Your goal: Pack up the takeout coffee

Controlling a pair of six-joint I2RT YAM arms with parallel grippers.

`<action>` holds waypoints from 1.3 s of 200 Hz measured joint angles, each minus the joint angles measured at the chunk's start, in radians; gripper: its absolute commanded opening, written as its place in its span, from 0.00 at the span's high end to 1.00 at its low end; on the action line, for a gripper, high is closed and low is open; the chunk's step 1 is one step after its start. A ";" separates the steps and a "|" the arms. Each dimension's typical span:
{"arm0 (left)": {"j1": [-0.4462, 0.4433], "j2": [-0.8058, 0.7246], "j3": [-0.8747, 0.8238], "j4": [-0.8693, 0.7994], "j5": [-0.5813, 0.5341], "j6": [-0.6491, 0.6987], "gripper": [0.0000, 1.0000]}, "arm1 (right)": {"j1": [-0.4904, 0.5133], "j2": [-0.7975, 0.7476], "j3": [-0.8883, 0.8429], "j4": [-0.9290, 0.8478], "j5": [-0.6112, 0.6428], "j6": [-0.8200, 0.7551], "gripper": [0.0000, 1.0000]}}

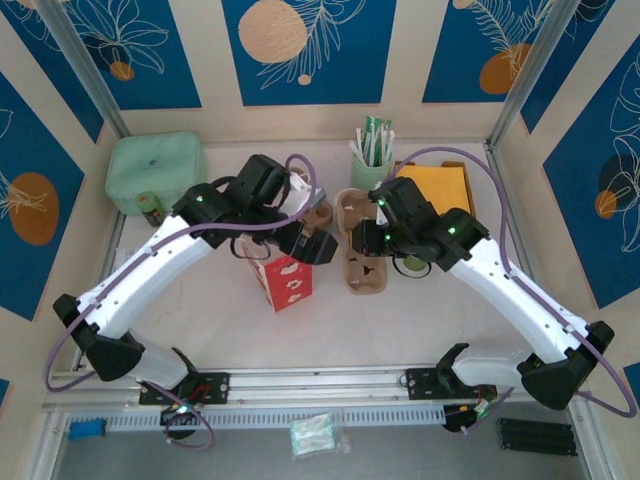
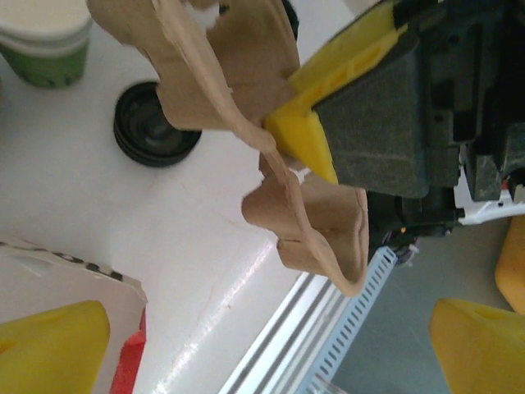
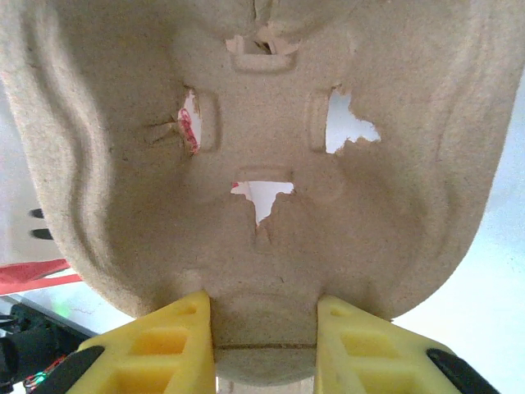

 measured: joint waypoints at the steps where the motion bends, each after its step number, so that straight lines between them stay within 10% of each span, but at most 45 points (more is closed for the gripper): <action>1: 0.000 0.000 0.002 0.000 -0.002 0.000 0.01 | 0.000 -0.001 0.002 -0.001 0.000 0.000 0.72; 78: 0.020 -0.173 0.077 -0.001 -0.308 0.001 0.01 | 0.017 0.005 0.271 -0.061 -0.011 -0.023 0.72; 119: 0.172 -0.311 -0.028 0.016 -0.441 -0.015 0.00 | 0.084 0.097 0.465 -0.080 -0.011 -0.041 0.72; 170: 0.436 -0.376 -0.179 0.092 -0.360 -0.061 0.01 | 0.170 0.278 0.717 -0.110 -0.006 -0.067 0.72; 260: 0.549 -0.369 -0.321 0.200 -0.186 -0.104 0.25 | 0.214 0.653 1.177 -0.207 -0.015 -0.106 0.72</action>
